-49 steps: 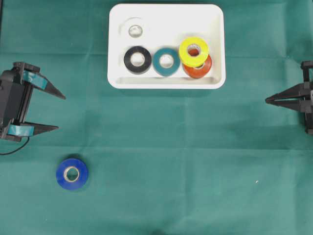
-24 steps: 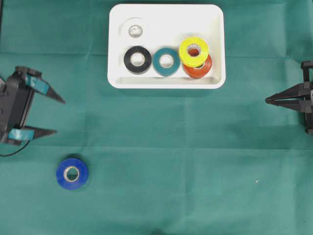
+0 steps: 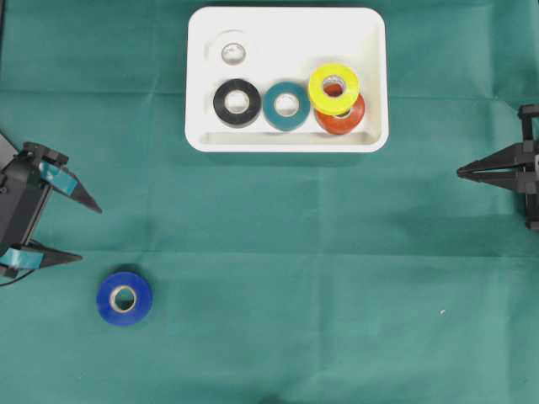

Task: Put the tape into the white case with the left arm.
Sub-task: 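Move the left gripper down toward the blue tape roll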

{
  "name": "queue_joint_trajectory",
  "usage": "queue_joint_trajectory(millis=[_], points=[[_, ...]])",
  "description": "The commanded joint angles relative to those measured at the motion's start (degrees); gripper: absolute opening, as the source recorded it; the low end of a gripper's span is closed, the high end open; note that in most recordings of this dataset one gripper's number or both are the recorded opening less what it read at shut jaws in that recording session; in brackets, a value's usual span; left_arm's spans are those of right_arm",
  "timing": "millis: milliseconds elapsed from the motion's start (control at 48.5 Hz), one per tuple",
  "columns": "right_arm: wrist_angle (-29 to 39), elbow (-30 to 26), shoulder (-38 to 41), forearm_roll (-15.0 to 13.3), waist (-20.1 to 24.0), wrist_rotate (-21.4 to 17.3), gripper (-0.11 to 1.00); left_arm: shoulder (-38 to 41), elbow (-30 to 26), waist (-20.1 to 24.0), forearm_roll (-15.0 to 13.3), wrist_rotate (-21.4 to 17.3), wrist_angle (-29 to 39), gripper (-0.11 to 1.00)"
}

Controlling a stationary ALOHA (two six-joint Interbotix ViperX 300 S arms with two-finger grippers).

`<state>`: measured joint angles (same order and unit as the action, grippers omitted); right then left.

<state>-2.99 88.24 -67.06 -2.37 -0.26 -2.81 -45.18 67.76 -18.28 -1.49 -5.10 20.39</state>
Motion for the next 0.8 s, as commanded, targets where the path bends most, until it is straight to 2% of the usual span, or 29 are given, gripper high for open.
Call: queue_joint_trajectory(millis=[0, 227, 515, 783], points=[[-0.62, -0.62, 0.44, -0.09, 0.00, 0.00, -0.09, 0.26, -0.44, -0.97, 0.09, -0.53, -0.26, 0.88], [-0.62, -0.62, 0.44, 0.00, 0.00, 0.00, -0.09, 2.72, -0.79, -1.49, 0.18, -1.05, -1.14, 0.88], [-0.62, -0.62, 0.44, 0.00, 0.00, 0.00, -0.09, 15.29, -4.75, -4.75, 0.18, -1.32, -7.03, 0.88], [-0.62, -0.70, 0.44, -0.09, 0.00, 0.00, -0.09, 25.49, -9.40, -7.21, 0.18, -1.32, -9.14, 0.88]])
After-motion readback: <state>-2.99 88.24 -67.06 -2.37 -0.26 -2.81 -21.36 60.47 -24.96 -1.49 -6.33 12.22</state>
